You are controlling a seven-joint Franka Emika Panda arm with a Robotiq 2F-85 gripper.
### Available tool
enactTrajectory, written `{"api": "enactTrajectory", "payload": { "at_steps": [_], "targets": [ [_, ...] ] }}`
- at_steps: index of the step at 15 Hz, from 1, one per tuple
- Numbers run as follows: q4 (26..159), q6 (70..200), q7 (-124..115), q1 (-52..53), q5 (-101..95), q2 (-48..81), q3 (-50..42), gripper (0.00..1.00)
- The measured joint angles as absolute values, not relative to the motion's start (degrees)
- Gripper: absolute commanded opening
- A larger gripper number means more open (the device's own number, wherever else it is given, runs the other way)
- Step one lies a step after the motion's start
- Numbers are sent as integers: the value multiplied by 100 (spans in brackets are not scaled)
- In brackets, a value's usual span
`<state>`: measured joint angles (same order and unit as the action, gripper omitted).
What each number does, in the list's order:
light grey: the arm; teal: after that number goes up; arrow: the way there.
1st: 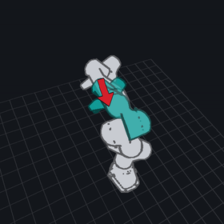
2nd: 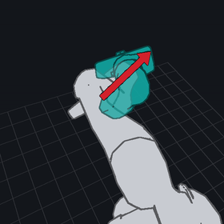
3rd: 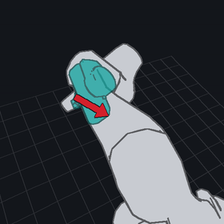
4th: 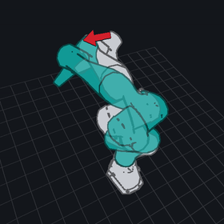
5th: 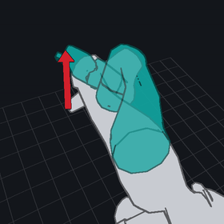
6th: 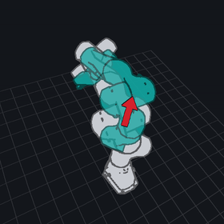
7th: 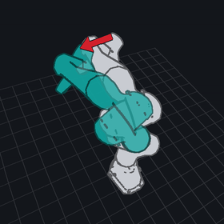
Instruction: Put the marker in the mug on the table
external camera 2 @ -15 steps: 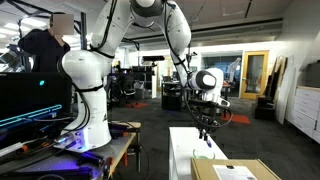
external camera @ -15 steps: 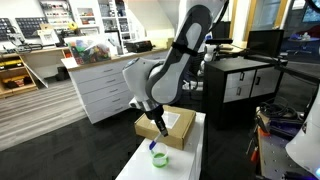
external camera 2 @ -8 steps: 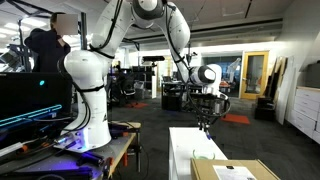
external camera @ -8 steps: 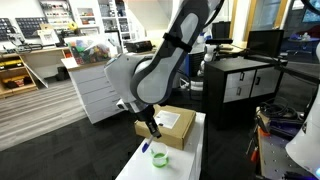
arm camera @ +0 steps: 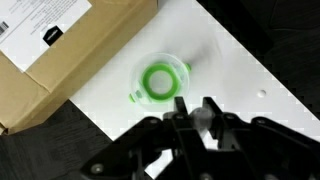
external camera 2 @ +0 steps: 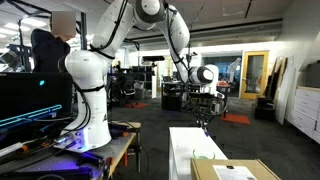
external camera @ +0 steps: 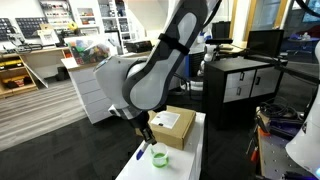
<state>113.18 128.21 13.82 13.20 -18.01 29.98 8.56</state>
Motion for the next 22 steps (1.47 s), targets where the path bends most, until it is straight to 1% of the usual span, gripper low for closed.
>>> {"api": "enactTrajectory", "payload": {
  "at_steps": [9, 15, 21, 22],
  "targets": [
    [11341, 13604, 780, 1507, -1657, 3481, 1015, 7],
    [11558, 14580, 393, 1719, -1648, 3849, 1001, 7],
    [11878, 15717, 269, 1925, -1666, 4128, 732, 7],
    [11925, 15858, 261, 1951, -1666, 4158, 675, 9]
  ]
}}
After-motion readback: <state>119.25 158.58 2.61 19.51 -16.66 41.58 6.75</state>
